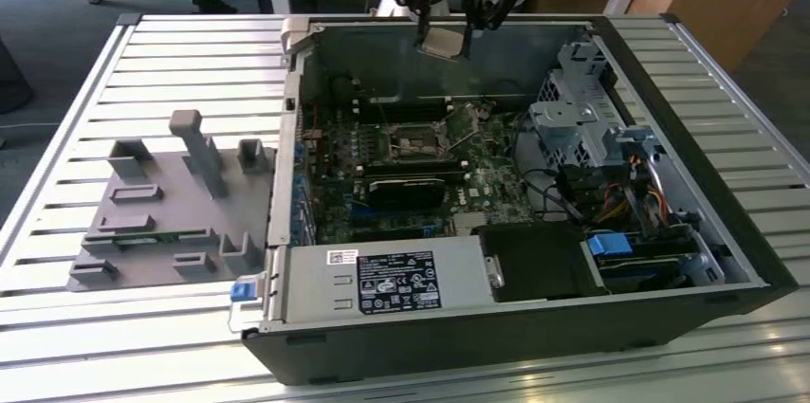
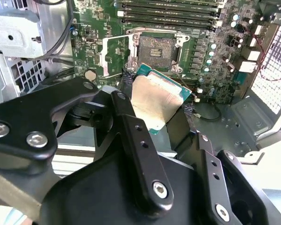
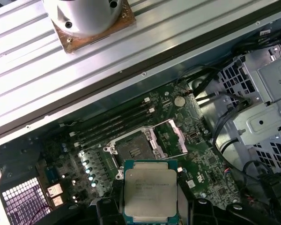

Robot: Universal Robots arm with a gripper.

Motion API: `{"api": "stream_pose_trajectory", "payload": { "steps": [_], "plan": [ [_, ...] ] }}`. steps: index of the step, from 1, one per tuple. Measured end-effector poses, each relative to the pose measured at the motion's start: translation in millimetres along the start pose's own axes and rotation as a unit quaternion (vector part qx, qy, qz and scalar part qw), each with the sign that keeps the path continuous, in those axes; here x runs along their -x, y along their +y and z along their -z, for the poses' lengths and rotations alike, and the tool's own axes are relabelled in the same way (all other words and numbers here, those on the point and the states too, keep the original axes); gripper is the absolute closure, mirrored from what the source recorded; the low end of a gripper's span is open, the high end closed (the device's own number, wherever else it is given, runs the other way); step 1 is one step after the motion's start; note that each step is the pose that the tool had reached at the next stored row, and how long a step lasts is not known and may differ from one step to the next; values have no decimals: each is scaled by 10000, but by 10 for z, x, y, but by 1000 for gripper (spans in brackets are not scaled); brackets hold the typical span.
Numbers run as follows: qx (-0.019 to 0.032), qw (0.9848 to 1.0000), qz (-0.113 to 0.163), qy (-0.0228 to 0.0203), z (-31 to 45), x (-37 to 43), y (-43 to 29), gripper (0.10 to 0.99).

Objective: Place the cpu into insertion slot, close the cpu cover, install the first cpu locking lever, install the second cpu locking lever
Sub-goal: 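Place the cpu into insertion slot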

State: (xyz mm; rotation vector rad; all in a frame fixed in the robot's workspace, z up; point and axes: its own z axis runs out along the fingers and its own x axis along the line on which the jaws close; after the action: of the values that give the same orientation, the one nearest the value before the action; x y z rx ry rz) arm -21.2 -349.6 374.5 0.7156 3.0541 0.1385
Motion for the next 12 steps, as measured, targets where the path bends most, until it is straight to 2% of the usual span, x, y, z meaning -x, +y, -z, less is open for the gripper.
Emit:
{"api": "stream_pose_trajectory", "payload": {
  "steps": [12],
  "plan": [
    [3,9995,-328,-30,-3,0,0,545]
  ]
}}
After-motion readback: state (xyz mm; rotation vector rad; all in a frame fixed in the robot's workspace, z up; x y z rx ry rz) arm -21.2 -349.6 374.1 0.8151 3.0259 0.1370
